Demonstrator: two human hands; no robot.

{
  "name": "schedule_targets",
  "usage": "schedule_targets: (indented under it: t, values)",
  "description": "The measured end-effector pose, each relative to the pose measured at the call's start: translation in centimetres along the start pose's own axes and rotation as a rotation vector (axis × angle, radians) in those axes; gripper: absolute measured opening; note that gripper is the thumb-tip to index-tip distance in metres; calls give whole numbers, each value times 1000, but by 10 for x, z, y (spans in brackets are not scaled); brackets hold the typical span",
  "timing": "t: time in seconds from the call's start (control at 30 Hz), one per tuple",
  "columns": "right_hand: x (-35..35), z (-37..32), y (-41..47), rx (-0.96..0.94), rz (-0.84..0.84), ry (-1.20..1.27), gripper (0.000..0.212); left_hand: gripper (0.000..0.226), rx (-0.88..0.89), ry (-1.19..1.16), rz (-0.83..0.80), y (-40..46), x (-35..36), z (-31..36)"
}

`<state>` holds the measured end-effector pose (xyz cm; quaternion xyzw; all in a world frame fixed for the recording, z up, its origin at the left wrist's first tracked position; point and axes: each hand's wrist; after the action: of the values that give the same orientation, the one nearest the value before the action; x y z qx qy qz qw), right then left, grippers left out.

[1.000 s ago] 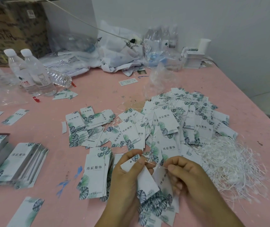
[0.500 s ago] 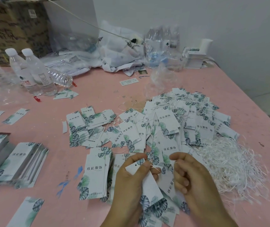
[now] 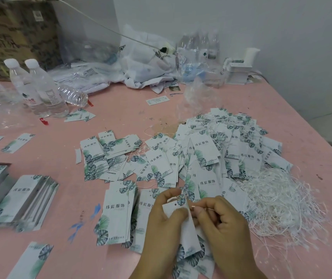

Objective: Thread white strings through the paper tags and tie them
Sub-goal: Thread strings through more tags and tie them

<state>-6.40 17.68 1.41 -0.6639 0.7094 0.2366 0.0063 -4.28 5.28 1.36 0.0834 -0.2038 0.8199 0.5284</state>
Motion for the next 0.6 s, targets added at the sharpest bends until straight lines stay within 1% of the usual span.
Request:
schedule_targets:
  t: [0.07, 0.1, 0.13, 0.2, 0.27, 0.43, 0.6]
  values:
    - [0, -2, -1, 36, 4, 50, 7, 36, 28, 40, -23, -3, -1, 1]
    - [1, -3, -1, 22, 11, 47, 8, 38, 56, 86, -35, -4, -2, 1]
    - [2, -4, -1, -9, 14, 27, 10, 37, 88, 143, -45, -5, -2, 0]
    - [5, -6, -2, -59, 12, -6, 15, 22, 134, 223, -83, -6, 0, -1]
    - [7, -8, -2, -74, 16, -12, 18, 13, 154, 226, -116, -7, 0, -3]
    - [7, -5, 0, -88, 46, -19, 18, 15, 187, 235, -183, -7, 1, -5]
    - [7, -6, -2, -98, 70, -33, 20, 15, 161, 242, -177, -9, 2, -3]
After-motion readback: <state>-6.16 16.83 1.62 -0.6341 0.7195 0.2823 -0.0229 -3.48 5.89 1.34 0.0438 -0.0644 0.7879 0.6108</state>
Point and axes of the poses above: each hand's wrist, its own y-axis towards the middle knuckle, its own x-axis out of the palm, z = x × y, and after that the axes turned 6 degrees about z, right-handed
